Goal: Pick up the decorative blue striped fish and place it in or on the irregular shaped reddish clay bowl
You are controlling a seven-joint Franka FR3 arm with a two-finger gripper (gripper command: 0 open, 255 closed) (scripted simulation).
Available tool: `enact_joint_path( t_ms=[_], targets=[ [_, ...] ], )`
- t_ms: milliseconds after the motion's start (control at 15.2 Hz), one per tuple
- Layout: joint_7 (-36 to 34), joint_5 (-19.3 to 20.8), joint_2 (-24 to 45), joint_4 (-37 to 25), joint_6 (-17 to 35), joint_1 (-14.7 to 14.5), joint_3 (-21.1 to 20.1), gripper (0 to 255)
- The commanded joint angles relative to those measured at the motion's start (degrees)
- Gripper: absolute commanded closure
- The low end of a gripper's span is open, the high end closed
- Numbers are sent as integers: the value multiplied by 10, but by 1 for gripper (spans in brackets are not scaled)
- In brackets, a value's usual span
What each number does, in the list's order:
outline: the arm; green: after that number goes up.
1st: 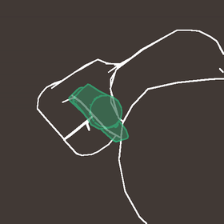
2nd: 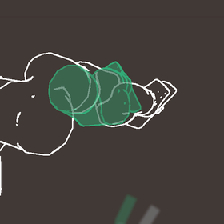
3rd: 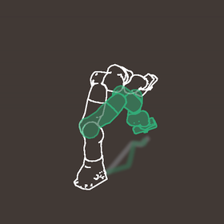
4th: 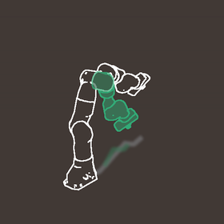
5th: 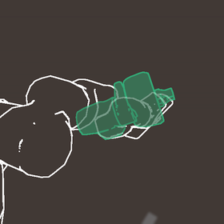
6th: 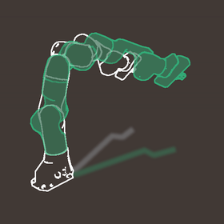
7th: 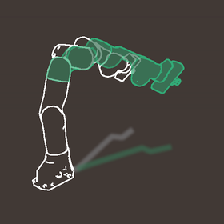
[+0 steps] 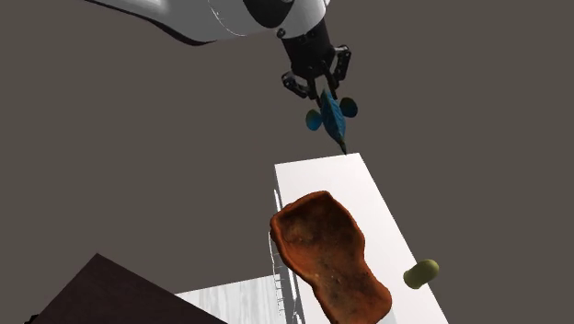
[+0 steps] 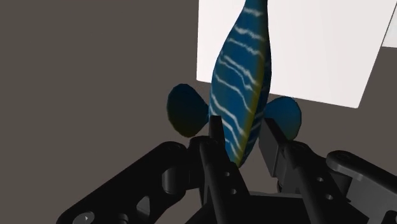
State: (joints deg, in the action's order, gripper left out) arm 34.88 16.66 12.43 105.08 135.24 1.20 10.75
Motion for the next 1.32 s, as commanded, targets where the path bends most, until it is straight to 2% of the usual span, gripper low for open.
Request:
enact_joint_path(
  t_ms=[0,660,1122,1254],
  targets=[
    [5,3,-23,21,-1,2,2,255],
    [41,42,-229,233,19,31,31,255],
    [86,69,-373,342,-3,62,57,255],
    [87,72,-379,353,3,65,60,255]
  ],
)
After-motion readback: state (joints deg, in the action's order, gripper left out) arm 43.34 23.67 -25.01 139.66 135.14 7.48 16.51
